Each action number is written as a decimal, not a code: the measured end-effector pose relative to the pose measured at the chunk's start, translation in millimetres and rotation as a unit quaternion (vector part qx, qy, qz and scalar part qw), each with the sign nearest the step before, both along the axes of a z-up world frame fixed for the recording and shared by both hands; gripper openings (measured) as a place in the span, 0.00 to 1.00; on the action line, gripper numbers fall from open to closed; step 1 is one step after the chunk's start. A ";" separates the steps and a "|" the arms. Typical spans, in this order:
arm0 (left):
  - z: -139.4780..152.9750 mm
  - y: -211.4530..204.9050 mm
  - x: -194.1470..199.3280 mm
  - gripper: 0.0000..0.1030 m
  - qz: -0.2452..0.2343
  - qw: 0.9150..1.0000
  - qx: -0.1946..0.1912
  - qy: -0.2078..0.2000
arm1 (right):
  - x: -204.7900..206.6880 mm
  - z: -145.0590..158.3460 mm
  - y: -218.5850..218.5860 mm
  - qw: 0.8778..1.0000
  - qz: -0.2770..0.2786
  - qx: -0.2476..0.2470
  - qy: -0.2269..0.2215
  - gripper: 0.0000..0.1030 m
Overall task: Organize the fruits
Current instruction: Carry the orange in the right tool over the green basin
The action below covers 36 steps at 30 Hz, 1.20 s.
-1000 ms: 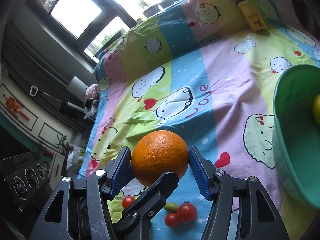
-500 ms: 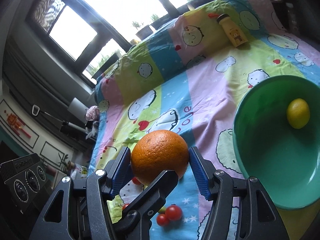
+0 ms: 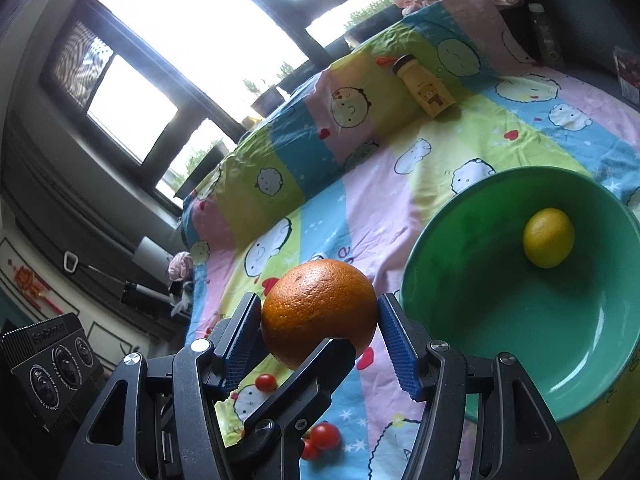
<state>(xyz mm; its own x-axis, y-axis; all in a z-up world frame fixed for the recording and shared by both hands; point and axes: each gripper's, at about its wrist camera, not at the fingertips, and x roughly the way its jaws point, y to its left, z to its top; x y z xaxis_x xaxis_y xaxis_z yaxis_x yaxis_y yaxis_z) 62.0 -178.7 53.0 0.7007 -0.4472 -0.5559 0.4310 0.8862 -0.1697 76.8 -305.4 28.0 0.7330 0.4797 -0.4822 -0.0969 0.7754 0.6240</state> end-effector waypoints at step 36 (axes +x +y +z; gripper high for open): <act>-21.5 -60.2 23.7 0.56 -0.079 0.996 -0.022 0.026 | -7.8 -13.0 -63.3 0.994 -0.099 0.010 0.034 0.62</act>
